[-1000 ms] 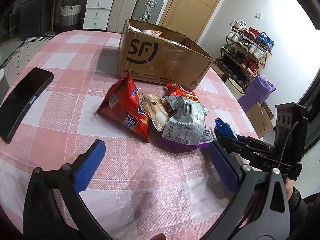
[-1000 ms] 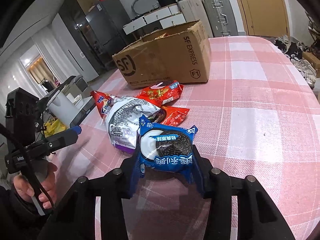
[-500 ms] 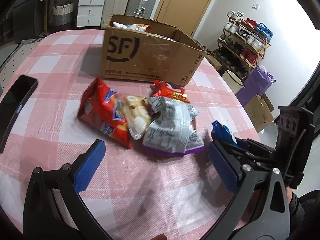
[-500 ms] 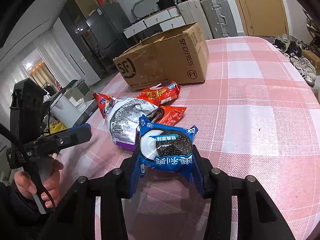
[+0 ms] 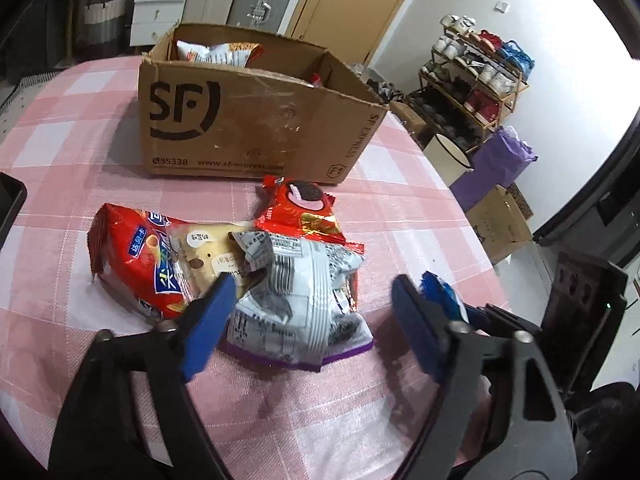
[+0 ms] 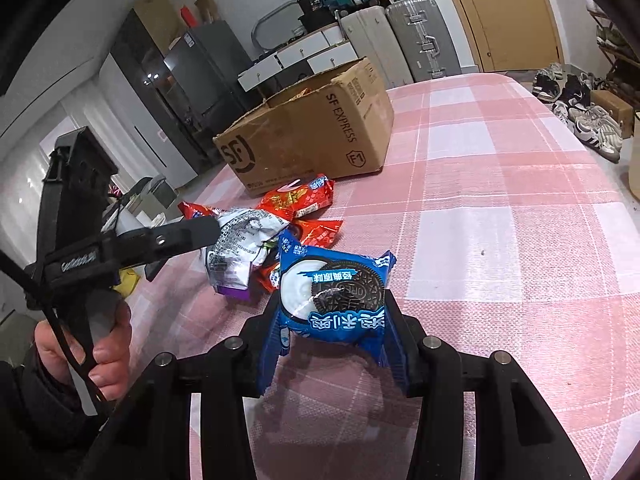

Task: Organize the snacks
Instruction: 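Grasp the blue Oreo pack with the right gripper while the left grasps a grey snack bag, then lift and carry the blue Oreo pack and grey bag over the box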

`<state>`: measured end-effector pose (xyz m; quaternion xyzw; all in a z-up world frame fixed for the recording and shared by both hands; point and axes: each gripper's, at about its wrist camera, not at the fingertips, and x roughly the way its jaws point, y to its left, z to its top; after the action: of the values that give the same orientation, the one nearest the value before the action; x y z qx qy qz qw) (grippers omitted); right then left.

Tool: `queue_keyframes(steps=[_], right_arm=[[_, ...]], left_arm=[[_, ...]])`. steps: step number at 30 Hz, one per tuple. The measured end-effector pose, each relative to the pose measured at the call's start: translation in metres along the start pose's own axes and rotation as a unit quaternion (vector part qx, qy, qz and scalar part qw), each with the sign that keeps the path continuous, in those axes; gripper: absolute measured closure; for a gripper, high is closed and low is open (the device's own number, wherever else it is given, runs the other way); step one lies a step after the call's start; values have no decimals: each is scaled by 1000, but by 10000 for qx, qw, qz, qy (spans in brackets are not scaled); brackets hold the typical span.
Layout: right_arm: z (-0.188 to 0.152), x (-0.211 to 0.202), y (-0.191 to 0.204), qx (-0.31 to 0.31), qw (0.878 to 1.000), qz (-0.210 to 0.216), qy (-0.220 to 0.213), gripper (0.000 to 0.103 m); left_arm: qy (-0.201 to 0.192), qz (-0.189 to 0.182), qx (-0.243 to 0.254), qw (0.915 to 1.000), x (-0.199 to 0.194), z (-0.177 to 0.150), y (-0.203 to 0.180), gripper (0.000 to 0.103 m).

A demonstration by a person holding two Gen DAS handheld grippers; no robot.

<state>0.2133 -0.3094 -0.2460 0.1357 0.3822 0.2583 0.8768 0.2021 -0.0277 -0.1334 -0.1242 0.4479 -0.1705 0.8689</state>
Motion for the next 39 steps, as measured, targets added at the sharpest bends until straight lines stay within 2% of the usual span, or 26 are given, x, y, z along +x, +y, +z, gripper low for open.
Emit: queue_keyframes(steps=[4,11,13,16,18,22,39], right_arm=[[-2,-5,-2,14,10000,33,-41,58],[-3,-8,-5,67,9999,87,-85,57],[-2,-8,-4,67,9999,85,-82,57],[-3,-7,-3,56,9999,72,-79,57],[-3,-8,-2,60,9999,68,-82,57],[-3,-9,0,70,9999,62,-77,57],[3,-16,19,-103,9998,48,-132,57]], left_arm=[[68,-36,71,9999,9,0,-3,39],[171,148,124,9997,21,-1,0,51],[231,166,182,9994,23,-2,-2,63],[269,179,213,9993,25,-7,-2,67],[244,143,332,9990,24,-7,-5,76],[246,130,481,9985,20,-8,-11,84],[41,-94,608,9981,-16,-18,-12,85]])
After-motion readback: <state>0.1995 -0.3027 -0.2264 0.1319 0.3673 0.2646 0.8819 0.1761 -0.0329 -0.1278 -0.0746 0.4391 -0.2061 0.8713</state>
